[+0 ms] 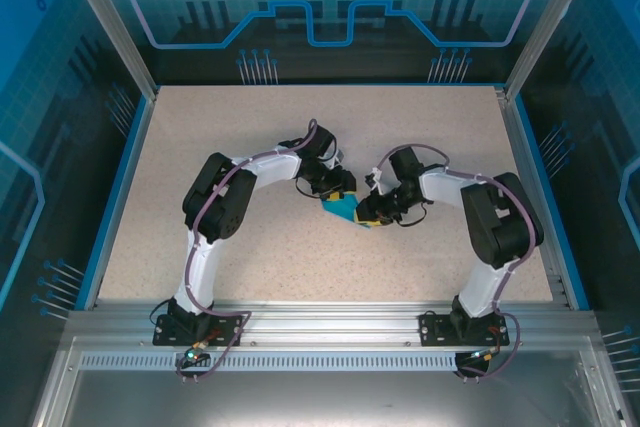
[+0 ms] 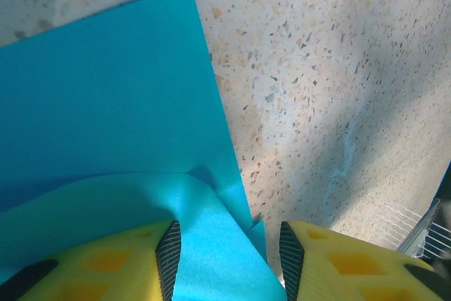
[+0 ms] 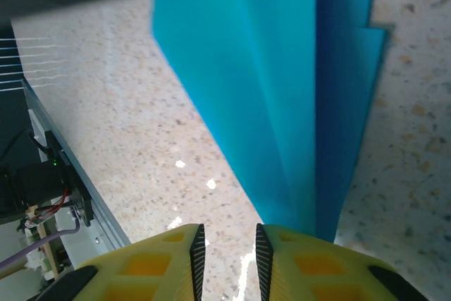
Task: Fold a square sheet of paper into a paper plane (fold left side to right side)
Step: Fourth fold the wing at the center of the table.
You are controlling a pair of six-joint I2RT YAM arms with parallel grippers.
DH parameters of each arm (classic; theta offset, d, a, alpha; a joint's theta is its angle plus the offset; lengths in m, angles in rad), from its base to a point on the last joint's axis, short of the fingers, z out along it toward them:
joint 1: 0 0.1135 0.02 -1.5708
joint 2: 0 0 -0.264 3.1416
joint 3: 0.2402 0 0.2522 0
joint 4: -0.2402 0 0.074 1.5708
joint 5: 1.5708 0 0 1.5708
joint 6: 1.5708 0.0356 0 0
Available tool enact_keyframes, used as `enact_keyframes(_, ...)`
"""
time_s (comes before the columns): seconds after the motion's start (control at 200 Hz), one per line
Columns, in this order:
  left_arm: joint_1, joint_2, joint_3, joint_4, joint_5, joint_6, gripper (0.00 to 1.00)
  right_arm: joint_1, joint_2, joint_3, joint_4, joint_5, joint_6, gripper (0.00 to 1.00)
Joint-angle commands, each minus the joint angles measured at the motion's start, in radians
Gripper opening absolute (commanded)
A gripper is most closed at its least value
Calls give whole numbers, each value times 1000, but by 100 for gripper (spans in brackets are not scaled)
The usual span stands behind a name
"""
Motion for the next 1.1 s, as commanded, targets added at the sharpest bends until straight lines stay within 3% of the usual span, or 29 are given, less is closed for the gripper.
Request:
enact_keyframes(0.0, -5, -62, -14, -34, -17, 24, 48, -35, -78, 13, -28, 20, -8, 33)
enact_keyframes(0.175, -5, -88, -1, -48, -19, 34, 49, -55, -7, 73, -33, 18, -13, 42)
enact_keyframes(0.625, -5, -113, -7, -44, -23, 28, 51, -37, 141, 133, 37, -95, 45, 41)
enact_keyframes(0.815, -5, -119, -7, -46, -23, 28, 52, -33, 173, 147, 53, -69, 57, 33)
enact_keyframes(1.096, 2, -160, -13, -46, -25, 28, 57, -32, 176, 122, 39, -65, 38, 12)
